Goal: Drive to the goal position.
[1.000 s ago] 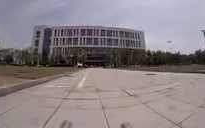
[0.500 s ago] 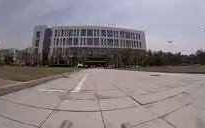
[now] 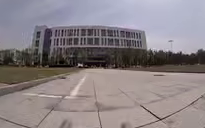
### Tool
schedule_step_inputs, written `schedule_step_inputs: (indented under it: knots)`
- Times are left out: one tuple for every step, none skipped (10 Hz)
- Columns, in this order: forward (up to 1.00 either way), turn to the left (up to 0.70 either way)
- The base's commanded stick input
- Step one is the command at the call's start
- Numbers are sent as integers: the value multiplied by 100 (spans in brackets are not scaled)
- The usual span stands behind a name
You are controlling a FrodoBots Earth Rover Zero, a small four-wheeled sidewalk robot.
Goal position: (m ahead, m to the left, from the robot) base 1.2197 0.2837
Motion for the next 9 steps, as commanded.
schedule_step_inputs:
  knots:
    - [100,0]
    - [100,0]
    - [100,0]
    - [100,0]
    - [100,0]
    - [100,0]
    - [100,0]
    - [100,0]
    - [100,0]
